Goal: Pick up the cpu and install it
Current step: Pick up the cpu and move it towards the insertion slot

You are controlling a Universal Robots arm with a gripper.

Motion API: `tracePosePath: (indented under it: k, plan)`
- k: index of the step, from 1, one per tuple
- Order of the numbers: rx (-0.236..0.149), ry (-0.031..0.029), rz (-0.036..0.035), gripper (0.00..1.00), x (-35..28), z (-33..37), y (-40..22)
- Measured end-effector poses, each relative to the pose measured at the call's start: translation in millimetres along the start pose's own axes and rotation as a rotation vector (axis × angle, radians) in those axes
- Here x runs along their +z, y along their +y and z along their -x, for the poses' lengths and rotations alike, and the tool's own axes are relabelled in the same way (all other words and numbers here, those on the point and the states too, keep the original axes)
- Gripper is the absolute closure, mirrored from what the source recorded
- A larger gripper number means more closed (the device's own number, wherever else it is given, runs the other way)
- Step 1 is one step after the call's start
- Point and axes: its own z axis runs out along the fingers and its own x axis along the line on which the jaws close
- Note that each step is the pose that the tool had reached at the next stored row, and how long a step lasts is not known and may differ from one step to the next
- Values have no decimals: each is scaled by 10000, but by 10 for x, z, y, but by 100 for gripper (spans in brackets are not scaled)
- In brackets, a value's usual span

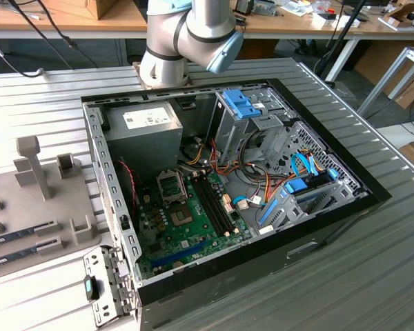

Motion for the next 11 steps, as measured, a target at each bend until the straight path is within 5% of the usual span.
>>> tracePosePath:
  k: [11]
  plan:
    - [1,-1,78,53,-20,1,10]
